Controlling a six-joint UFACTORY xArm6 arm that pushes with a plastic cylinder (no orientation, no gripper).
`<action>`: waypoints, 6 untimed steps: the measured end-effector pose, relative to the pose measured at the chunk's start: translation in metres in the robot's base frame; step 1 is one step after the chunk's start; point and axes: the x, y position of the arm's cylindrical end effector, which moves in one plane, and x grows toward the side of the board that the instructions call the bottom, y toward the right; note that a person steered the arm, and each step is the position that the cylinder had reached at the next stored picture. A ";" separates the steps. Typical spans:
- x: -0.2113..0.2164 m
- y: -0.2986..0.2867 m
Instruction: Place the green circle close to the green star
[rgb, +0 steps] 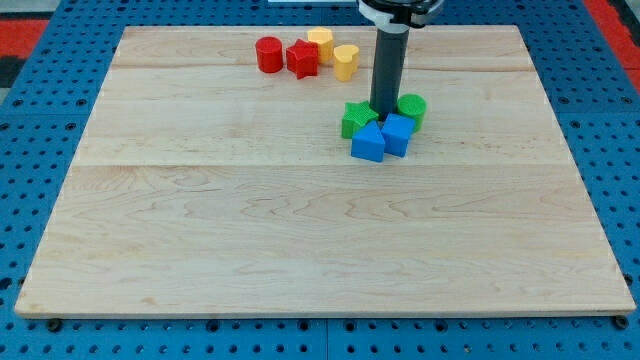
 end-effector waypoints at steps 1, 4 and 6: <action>-0.024 0.006; -0.024 0.073; -0.012 0.056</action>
